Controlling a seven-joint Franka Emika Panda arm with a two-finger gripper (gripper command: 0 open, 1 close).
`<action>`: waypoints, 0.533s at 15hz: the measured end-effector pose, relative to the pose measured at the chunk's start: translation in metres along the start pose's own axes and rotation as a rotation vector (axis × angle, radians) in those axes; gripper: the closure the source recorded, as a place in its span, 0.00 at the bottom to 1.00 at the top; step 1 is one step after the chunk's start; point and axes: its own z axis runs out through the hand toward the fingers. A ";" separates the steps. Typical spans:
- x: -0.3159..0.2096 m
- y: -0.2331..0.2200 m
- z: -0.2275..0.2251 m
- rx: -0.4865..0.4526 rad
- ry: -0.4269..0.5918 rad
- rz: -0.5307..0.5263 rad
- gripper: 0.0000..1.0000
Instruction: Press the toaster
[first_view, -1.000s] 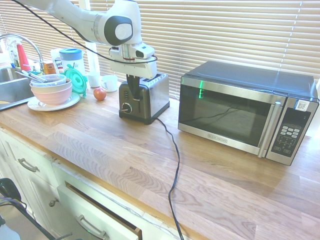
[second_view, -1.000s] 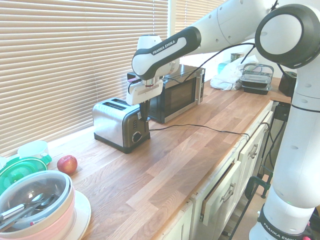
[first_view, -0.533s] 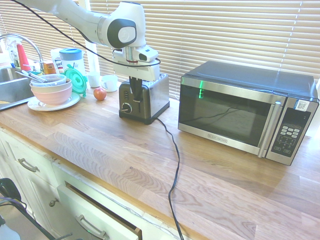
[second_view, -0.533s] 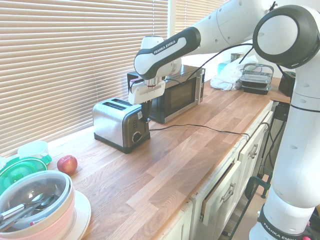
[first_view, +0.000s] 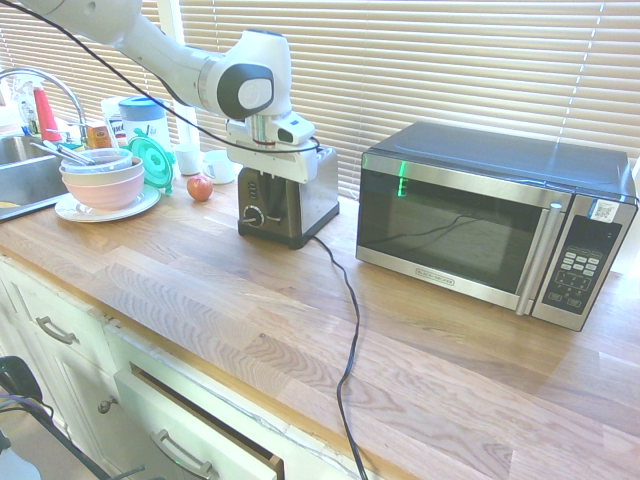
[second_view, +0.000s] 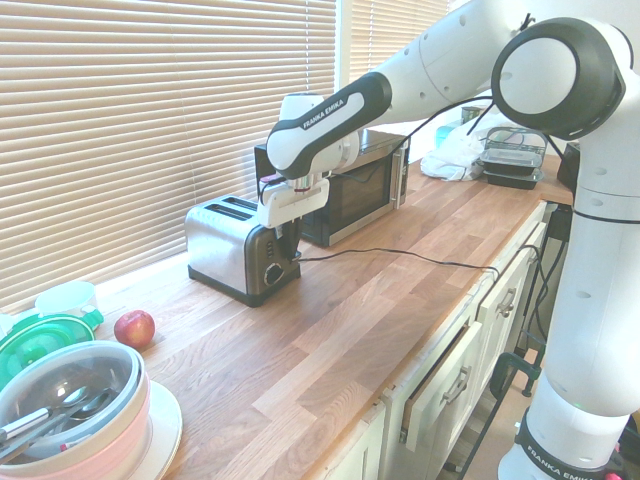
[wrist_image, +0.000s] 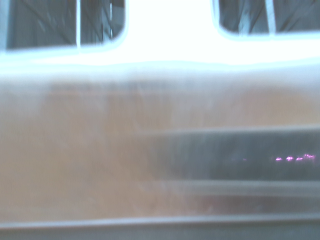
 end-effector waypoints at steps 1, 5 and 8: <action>0.001 0.002 0.000 0.008 -0.004 0.005 1.00; 0.007 0.010 0.001 0.026 -0.015 0.010 1.00; 0.011 0.016 -0.002 0.028 -0.011 0.016 1.00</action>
